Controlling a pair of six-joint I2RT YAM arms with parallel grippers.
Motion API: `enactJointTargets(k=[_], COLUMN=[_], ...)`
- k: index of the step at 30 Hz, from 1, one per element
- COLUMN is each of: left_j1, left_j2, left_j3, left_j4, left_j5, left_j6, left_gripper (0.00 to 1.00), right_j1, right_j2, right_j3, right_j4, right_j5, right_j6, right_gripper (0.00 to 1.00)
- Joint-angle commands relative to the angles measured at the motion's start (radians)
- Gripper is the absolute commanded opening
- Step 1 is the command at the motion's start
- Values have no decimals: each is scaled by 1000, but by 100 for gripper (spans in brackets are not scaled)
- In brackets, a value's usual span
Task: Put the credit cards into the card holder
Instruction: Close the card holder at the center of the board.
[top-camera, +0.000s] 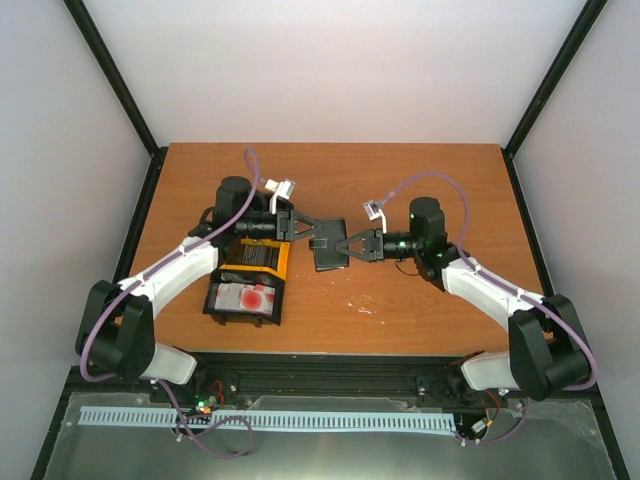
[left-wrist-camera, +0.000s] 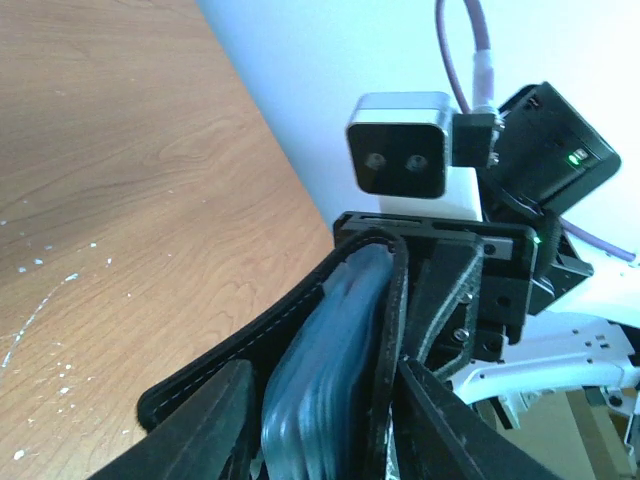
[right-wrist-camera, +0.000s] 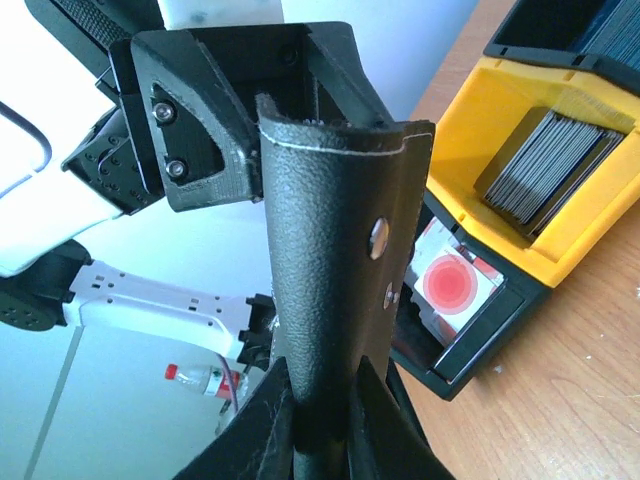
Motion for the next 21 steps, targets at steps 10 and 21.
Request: enactJointTargets(k=[10,21], left_j1=[6,9], left_j2=[4,35], left_j3=[36,118], left_j4=[-58,-283], left_j5=[144,69], left_j6=[47,122], left_gripper=[28,3], right_j1=[23,38], right_j2=[55,84], right_j3=[58,139], right_j4=[29,-263], right_j5=[-62,173], right_j6=[-18,-201], right_gripper=[3,15])
